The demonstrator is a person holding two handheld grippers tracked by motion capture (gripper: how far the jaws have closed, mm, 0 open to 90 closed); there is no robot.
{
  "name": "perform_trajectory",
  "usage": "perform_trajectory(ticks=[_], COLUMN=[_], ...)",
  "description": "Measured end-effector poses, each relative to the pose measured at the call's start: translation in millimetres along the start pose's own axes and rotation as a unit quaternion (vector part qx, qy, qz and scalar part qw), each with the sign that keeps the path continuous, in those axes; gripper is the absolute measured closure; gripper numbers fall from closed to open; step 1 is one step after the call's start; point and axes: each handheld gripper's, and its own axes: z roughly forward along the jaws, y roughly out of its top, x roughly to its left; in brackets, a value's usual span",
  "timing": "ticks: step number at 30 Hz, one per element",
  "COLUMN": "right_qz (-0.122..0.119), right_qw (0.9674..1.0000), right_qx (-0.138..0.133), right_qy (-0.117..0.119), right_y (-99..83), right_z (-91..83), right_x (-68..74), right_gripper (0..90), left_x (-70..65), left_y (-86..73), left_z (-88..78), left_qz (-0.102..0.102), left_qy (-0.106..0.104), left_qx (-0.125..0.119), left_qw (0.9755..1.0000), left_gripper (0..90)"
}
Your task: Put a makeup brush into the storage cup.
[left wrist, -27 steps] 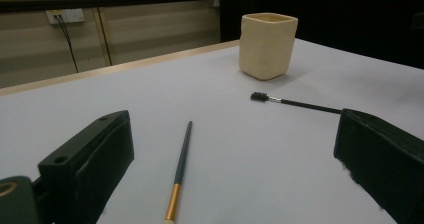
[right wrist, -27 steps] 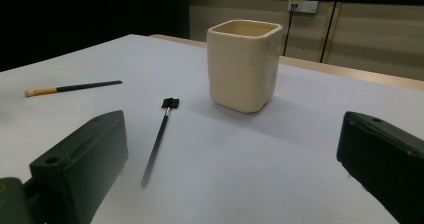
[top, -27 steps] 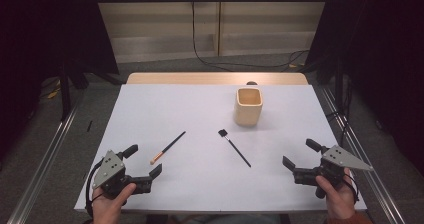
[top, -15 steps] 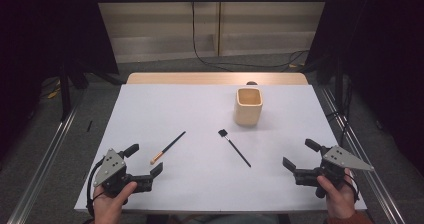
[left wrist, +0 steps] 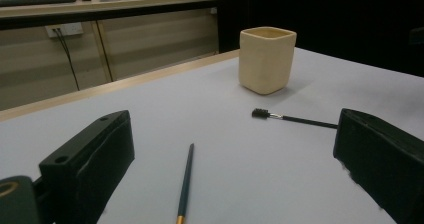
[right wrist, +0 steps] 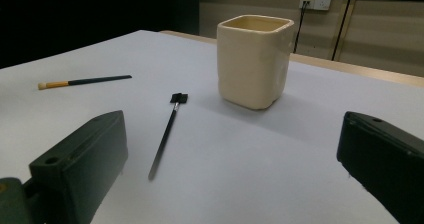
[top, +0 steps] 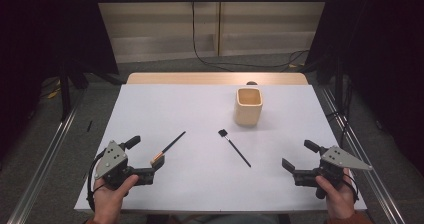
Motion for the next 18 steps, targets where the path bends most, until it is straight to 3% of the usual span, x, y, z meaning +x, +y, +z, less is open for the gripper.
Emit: perform_trajectory(ticks=[9,11,14,18], right_qz=[-0.003,-0.003,-0.001,-0.001], right_qw=[1.0000,1.0000,1.0000,1.0000], right_qx=[0.003,0.004,0.003,0.002], right_qy=[0.003,0.001,0.001,-0.001], right_y=[-0.1,-0.3,-0.5,-0.3], right_z=[1.1,1.3,1.0,0.7], right_x=[1.7,0.8,0.5,1.2], right_gripper=[0.0,0.0,0.0,0.0], left_x=[2.0,4.9,5.7,7.4], left_y=[6.3,6.0,6.3,7.4], left_z=[6.4,9.3,12.6,16.7], left_qz=[-0.001,-0.002,-0.010,-0.004], left_qy=[-0.006,-0.016,-0.015,-0.014], left_qx=[0.004,0.011,0.016,0.016], left_qw=[1.0000,0.9998,0.9997,0.9998], left_gripper=[1.9,1.7,0.6,1.3])
